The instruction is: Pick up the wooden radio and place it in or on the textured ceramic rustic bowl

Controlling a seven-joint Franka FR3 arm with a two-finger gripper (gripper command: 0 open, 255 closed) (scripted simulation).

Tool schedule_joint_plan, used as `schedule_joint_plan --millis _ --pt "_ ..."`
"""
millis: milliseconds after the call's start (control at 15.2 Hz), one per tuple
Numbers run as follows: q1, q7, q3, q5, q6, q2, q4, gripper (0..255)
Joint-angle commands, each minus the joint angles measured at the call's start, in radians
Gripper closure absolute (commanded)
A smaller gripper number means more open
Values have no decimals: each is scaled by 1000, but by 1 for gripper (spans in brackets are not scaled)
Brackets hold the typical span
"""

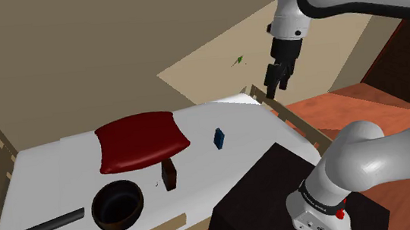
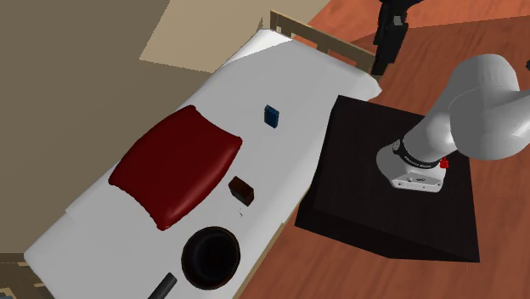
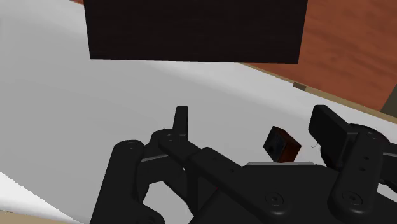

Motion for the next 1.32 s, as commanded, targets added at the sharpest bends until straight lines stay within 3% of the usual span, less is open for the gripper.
schedule_joint_plan --millis 0,594,1254 --pt "0 0 0 0 0 0 0 0" --pt "37 105 118 92 345 123 -166 0" --pt "60 225 257 142 758 435 -200 0"
